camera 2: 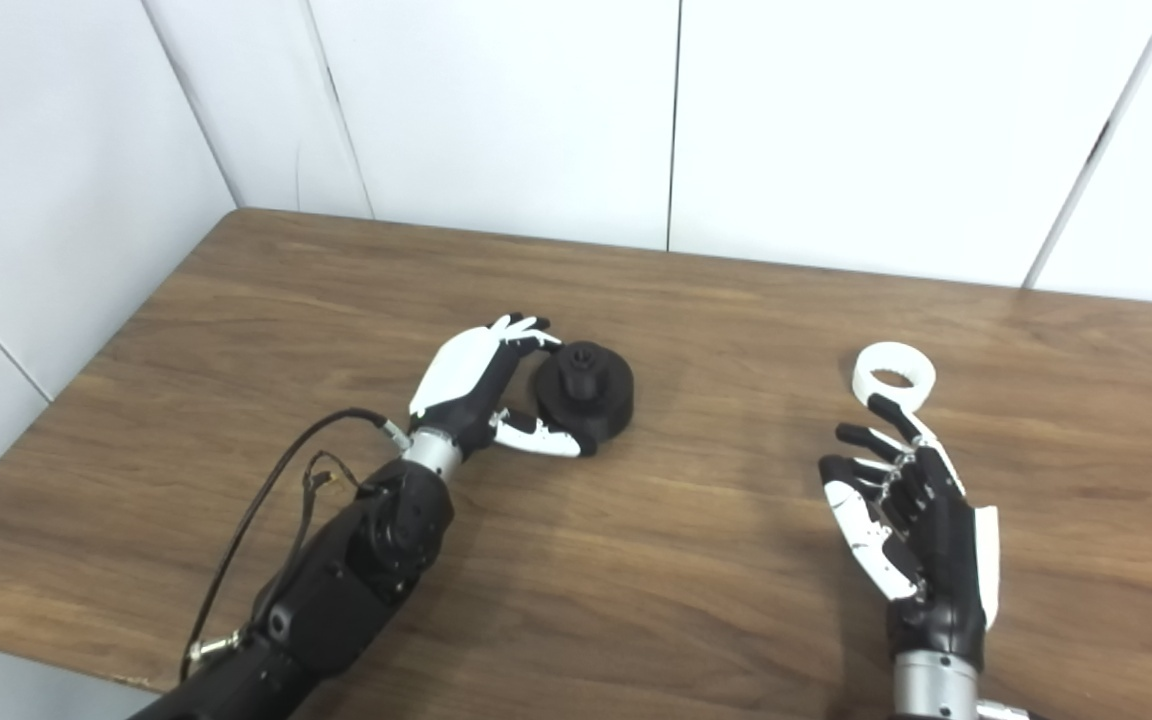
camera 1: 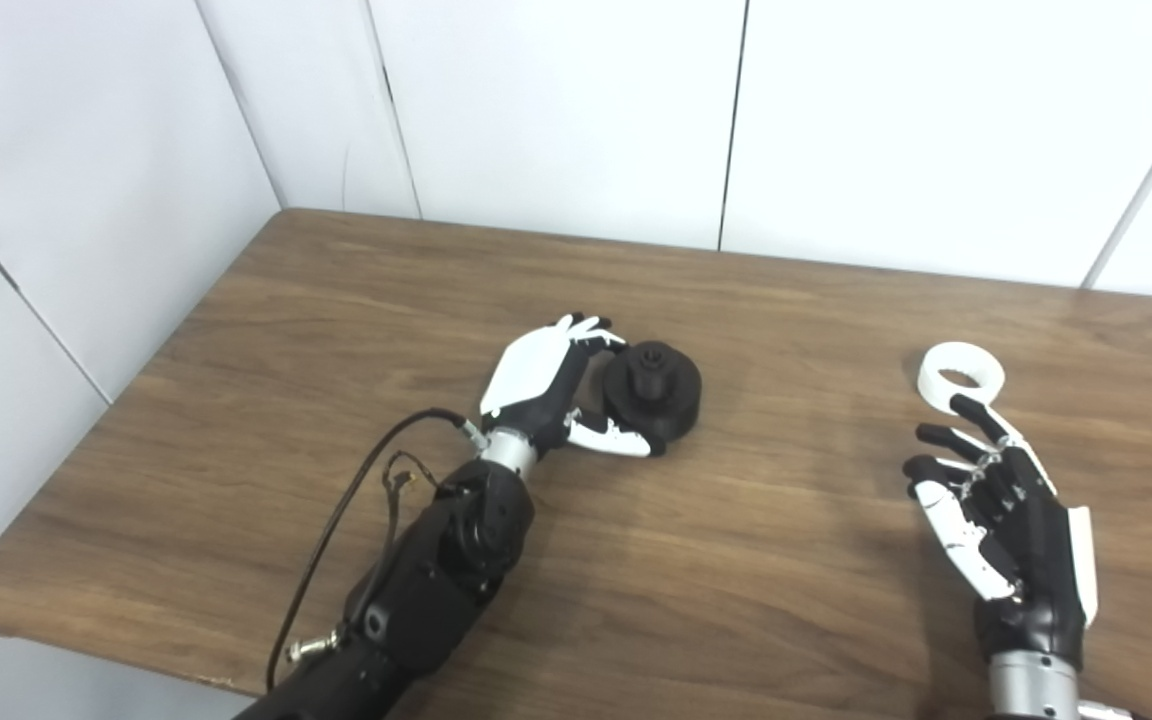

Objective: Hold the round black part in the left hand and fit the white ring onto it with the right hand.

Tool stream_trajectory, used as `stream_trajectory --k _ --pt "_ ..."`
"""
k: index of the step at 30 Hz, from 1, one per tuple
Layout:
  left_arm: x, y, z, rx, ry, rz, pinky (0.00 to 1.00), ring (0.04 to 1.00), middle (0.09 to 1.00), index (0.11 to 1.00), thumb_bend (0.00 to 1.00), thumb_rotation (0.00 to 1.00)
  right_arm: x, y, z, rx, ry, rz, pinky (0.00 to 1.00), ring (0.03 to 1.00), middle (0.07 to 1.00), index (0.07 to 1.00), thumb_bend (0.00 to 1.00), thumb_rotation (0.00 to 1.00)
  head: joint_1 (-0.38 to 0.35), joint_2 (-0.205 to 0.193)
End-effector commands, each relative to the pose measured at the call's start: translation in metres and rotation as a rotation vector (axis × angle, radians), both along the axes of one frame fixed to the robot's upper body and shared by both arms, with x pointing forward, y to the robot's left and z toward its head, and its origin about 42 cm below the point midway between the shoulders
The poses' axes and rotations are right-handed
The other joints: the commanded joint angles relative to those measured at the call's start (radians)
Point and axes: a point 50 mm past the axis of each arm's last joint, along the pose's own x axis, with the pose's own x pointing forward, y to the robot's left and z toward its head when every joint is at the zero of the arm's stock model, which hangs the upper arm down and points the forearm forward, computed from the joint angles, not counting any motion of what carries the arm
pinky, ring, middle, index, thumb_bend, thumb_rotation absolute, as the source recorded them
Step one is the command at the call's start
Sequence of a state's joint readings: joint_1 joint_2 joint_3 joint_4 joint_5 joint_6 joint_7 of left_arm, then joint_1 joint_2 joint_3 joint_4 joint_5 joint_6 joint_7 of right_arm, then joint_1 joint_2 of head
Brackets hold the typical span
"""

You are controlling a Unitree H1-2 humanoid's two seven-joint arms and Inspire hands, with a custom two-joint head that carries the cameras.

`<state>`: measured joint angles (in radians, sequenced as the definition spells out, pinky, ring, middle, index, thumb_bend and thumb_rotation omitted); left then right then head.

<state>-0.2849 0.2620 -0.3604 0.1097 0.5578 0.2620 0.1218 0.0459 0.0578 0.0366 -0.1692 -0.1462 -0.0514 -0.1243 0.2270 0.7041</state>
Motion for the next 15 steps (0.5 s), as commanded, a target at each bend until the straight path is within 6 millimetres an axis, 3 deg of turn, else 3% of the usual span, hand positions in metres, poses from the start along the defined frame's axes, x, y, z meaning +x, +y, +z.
stream_trajectory --k 1,15 --pt "-0.012 -0.004 -0.002 0.044 0.025 -0.043 1.0 0.989 0.93 0.596 0.88 0.25 -0.004 0.004 0.009 0.003 -0.039 -0.001 0.52 0.58 0.689 0.796 0.46 0.35 -0.019 0.004" --pt "-0.057 -0.012 0.0 -0.041 0.045 -0.094 1.0 1.0 0.937 0.59 0.89 0.25 -0.001 0.01 0.016 -0.002 -0.055 0.01 0.52 0.586 0.69 0.804 0.45 0.34 -0.088 0.024"
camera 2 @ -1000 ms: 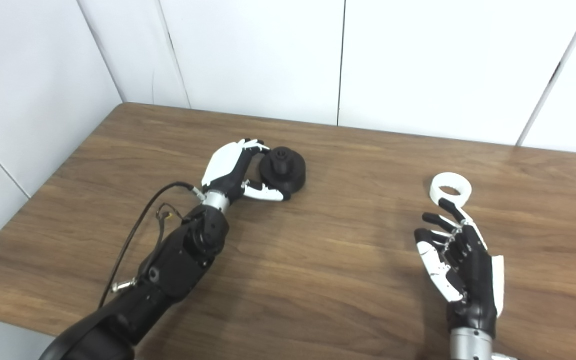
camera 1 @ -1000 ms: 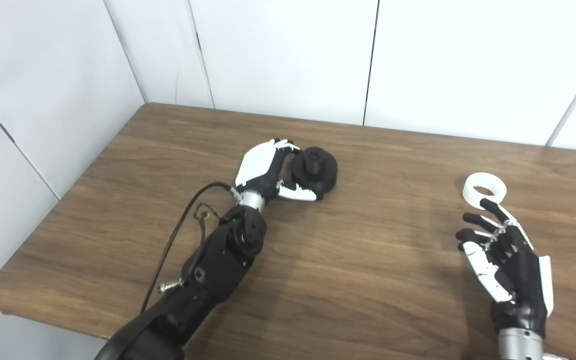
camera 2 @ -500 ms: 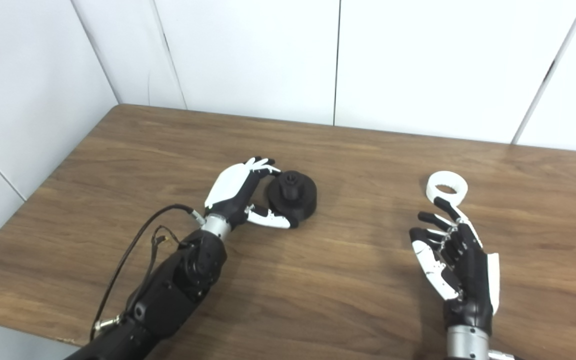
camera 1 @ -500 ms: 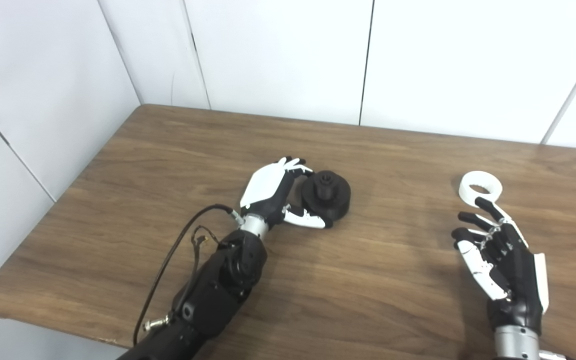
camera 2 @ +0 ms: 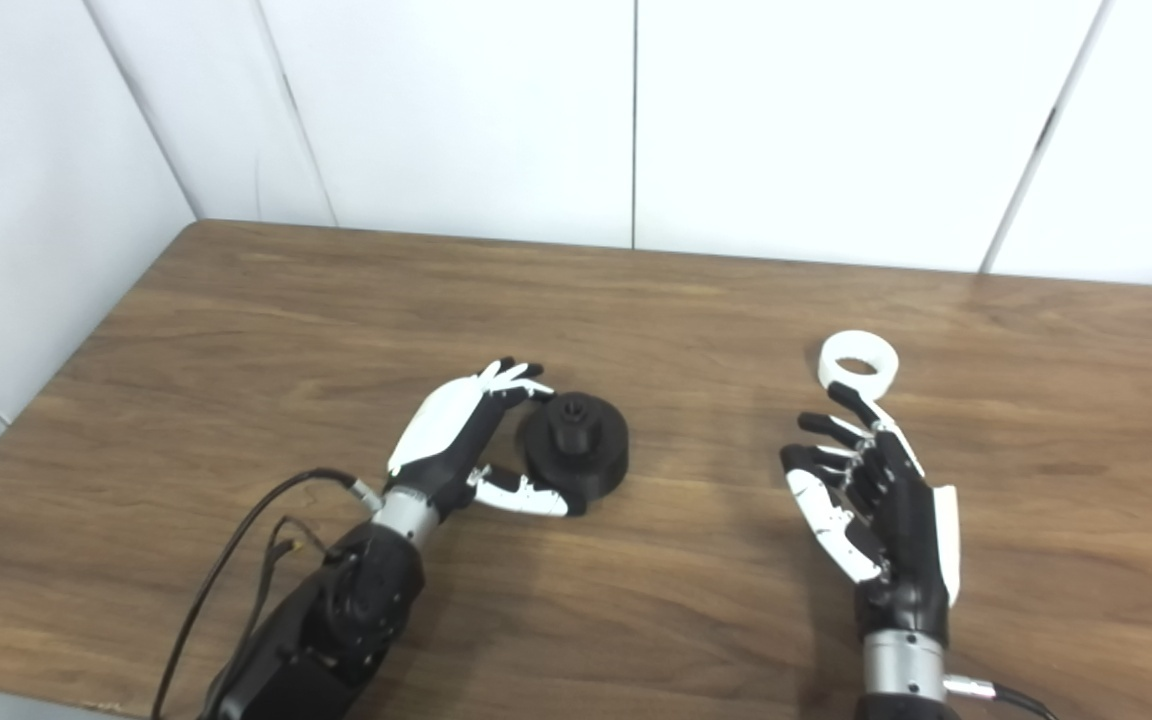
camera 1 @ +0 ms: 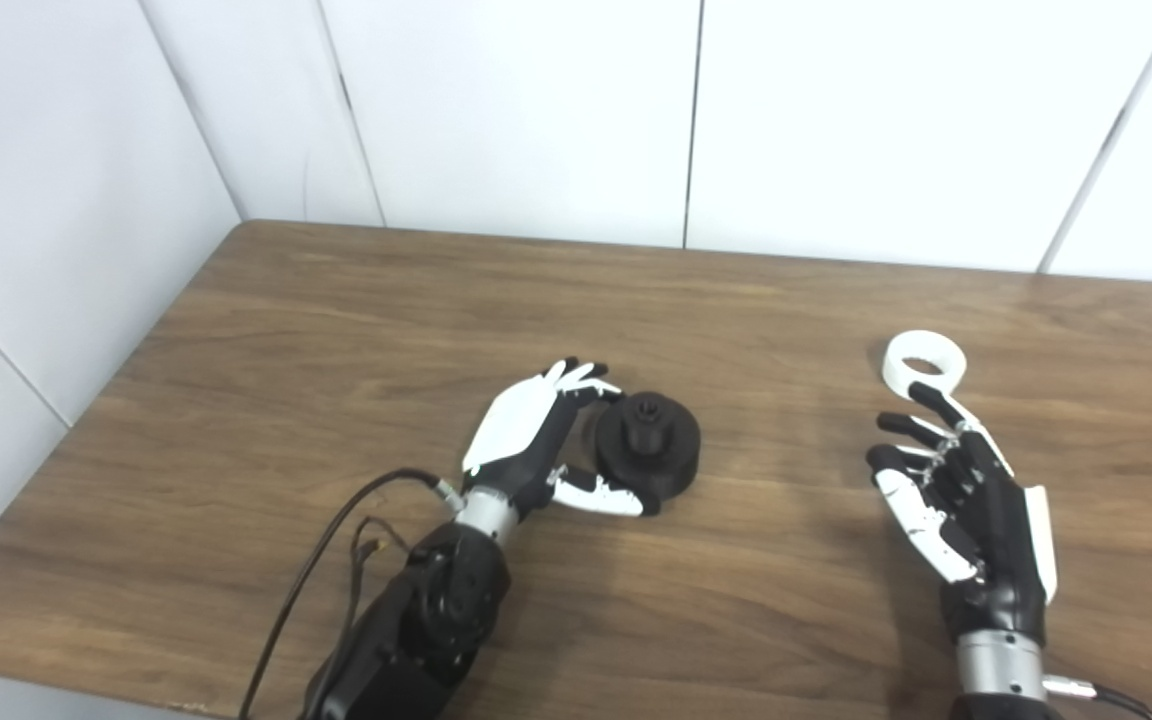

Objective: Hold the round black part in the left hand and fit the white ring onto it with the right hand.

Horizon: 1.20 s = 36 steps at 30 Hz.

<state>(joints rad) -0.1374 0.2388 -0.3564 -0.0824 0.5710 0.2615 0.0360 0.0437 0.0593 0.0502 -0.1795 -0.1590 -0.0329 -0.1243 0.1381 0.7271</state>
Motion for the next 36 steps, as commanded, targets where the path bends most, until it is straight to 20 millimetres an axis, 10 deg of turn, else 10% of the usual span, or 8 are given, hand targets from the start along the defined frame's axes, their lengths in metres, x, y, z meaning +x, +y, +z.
stream_trajectory --k 1,18,30,36 --pt "-0.011 -0.001 0.001 0.027 0.011 -0.028 1.0 1.0 0.939 0.591 0.89 0.26 -0.001 0.006 0.014 0.007 -0.061 0.0 0.51 0.586 0.689 0.805 0.45 0.34 -0.008 0.004" --pt "-0.049 -0.022 0.002 0.041 -0.006 -0.136 0.97 0.986 0.933 0.593 0.9 0.28 -0.001 0.021 0.019 0.007 -0.054 0.004 0.51 0.592 0.684 0.812 0.44 0.33 -0.113 0.021" --pt "-0.048 0.009 0.003 0.036 -0.012 -0.143 0.96 0.979 0.925 0.588 0.9 0.23 0.001 0.058 0.016 0.032 -0.065 0.008 0.5 0.591 0.678 0.791 0.44 0.32 -0.512 -0.048" --pt "-0.049 0.017 0.003 0.035 -0.013 -0.159 0.95 0.981 0.92 0.589 0.89 0.2 0.001 0.073 0.012 0.04 -0.051 -0.005 0.48 0.569 0.67 0.791 0.44 0.3 -0.561 -0.067"
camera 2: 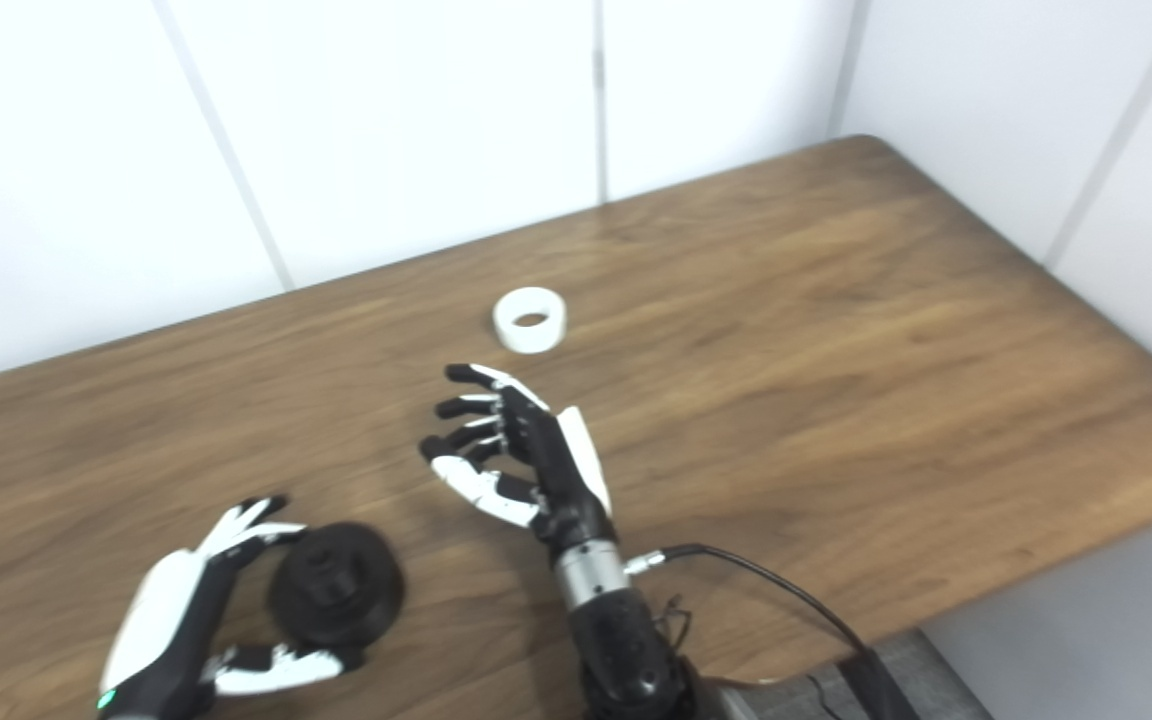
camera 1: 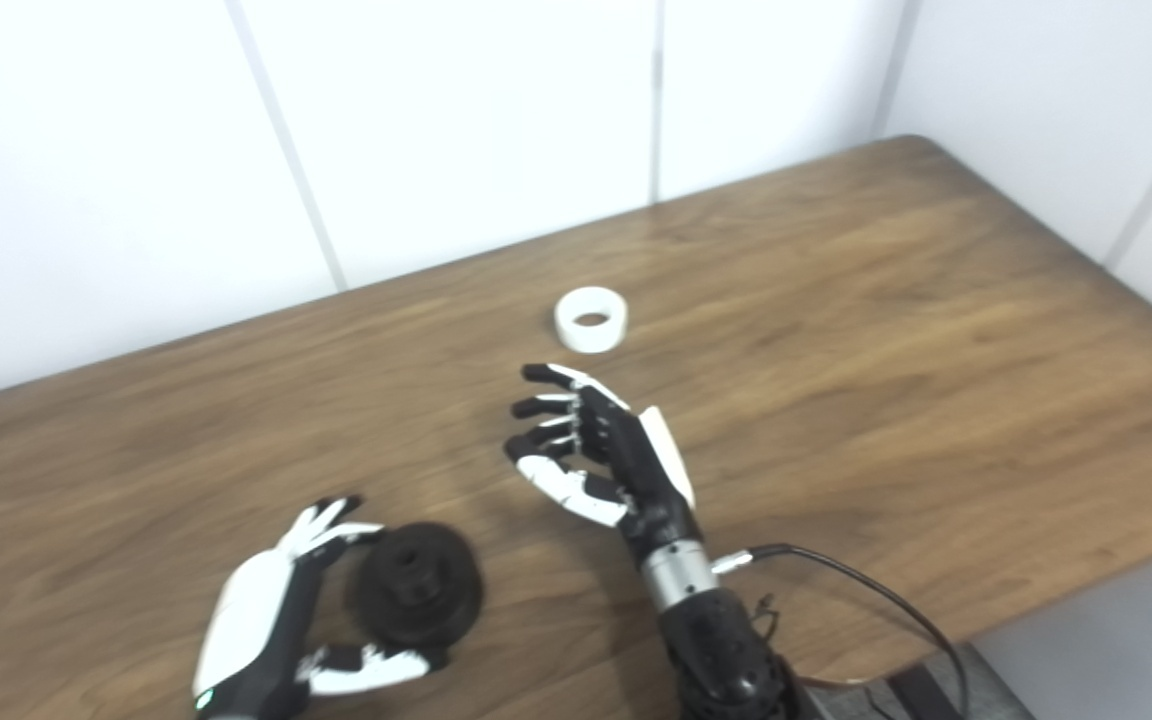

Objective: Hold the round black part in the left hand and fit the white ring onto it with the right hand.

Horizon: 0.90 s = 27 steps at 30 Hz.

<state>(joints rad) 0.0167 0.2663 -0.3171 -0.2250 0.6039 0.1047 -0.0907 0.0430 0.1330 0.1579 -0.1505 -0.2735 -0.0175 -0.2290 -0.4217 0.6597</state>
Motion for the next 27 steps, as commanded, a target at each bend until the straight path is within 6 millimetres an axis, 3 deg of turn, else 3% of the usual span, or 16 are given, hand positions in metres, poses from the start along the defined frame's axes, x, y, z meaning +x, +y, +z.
stream_trajectory --k 1,7,12,19,23,27 --pt "0.001 0.008 0.002 0.031 -0.002 -0.007 0.96 0.98 0.919 0.59 0.89 0.2 0.002 0.027 0.012 0.059 -0.063 0.007 0.48 0.57 0.67 0.792 0.44 0.31 -0.006 -0.001" --pt "0.002 0.011 0.002 0.026 0.001 -0.013 0.95 0.976 0.919 0.587 0.9 0.19 0.005 0.026 0.011 -0.017 -0.114 -0.012 0.48 0.563 0.669 0.78 0.43 0.28 -0.016 -0.01" --pt "0.002 0.014 0.002 0.027 0.012 -0.005 0.97 0.981 0.92 0.59 0.9 0.2 0.013 0.015 0.017 -0.063 -0.158 -0.028 0.47 0.57 0.676 0.728 0.44 0.28 -0.025 -0.015" --pt "0.001 0.012 0.0 0.031 0.005 -0.013 0.94 0.969 0.913 0.587 0.9 0.18 0.026 -0.018 0.031 -0.185 -0.194 -0.074 0.52 0.619 0.697 0.712 0.43 0.33 -0.015 -0.018" --pt "-0.001 0.009 0.0 0.025 0.014 -0.016 0.94 0.974 0.917 0.589 0.9 0.18 0.045 -0.046 0.045 -0.352 -0.154 -0.114 0.57 0.669 0.722 0.714 0.48 0.44 -0.014 -0.02" --pt "-0.001 0.007 -0.001 0.022 0.014 -0.013 0.92 0.968 0.914 0.583 0.92 0.18 0.065 -0.065 0.059 -0.44 -0.14 -0.148 0.63 0.736 0.765 0.716 0.52 0.44 -0.009 -0.025"
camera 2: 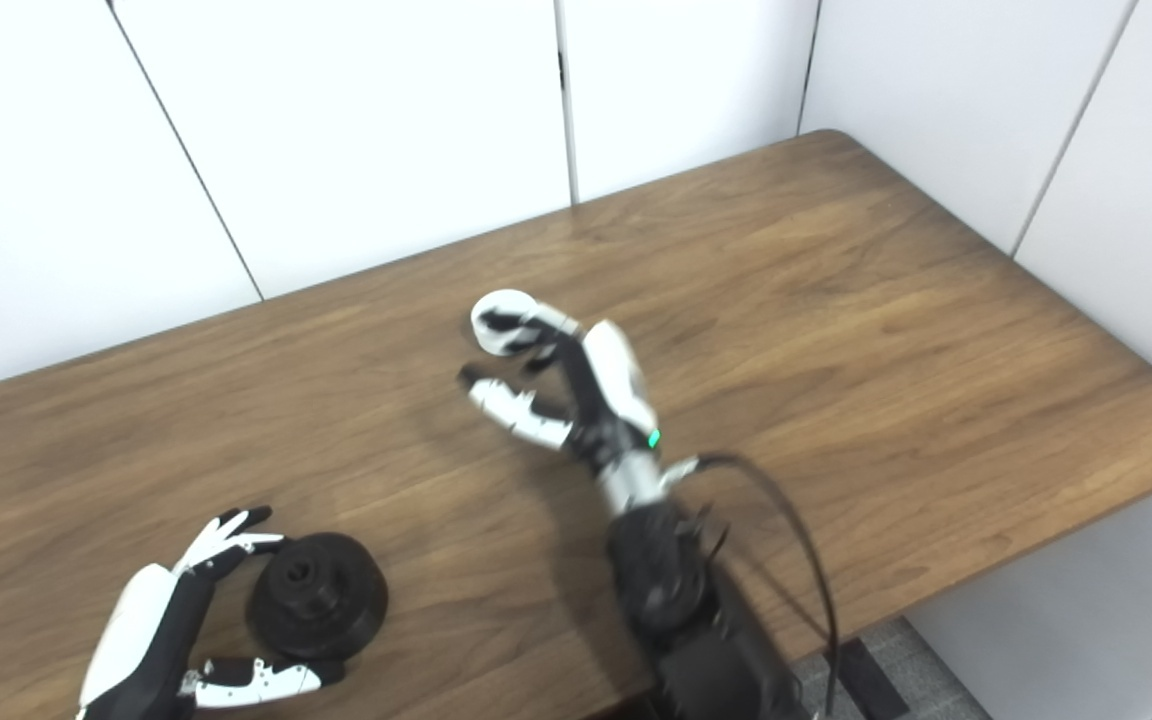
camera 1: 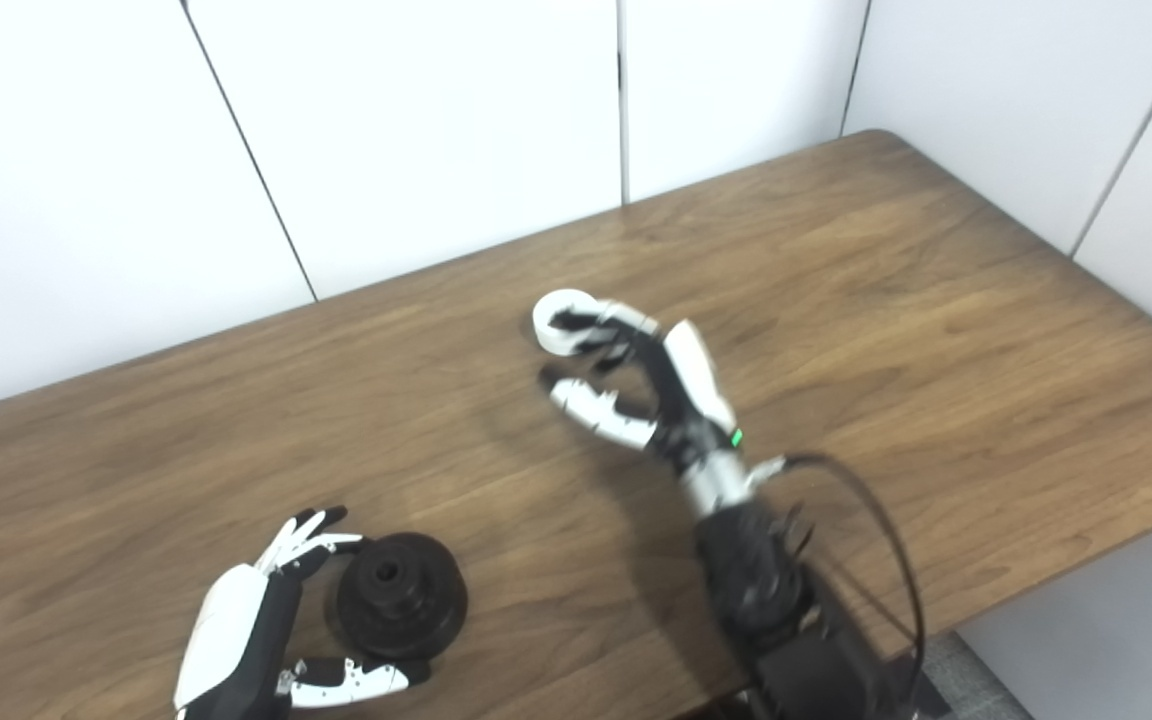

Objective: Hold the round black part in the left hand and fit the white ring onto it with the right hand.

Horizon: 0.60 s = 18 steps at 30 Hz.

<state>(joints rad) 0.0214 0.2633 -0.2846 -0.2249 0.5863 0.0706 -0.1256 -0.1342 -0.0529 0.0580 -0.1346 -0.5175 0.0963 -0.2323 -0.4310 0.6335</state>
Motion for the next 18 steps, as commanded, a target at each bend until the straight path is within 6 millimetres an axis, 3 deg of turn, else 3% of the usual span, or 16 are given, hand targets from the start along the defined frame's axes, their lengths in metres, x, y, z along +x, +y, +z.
stream_trajectory --k 1,6,18 --pt "-0.001 0.002 -0.003 0.038 0.009 0.004 0.92 0.966 0.914 0.582 0.92 0.18 0.019 0.003 0.028 -0.05 -0.063 0.006 0.63 0.746 0.777 0.718 0.53 0.45 0.001 0.001" --pt "-0.003 0.001 -0.004 0.041 0.013 0.005 0.92 0.968 0.917 0.588 0.91 0.19 0.044 -0.015 0.047 -0.17 -0.052 -0.025 0.64 0.803 0.837 0.738 0.56 0.54 0.014 0.001" --pt "-0.005 -0.001 -0.004 0.032 0.002 0.018 0.93 0.963 0.915 0.588 0.9 0.19 0.097 -0.036 0.086 -0.398 -0.031 -0.04 0.62 0.791 0.847 0.75 0.57 0.56 0.046 0.007"
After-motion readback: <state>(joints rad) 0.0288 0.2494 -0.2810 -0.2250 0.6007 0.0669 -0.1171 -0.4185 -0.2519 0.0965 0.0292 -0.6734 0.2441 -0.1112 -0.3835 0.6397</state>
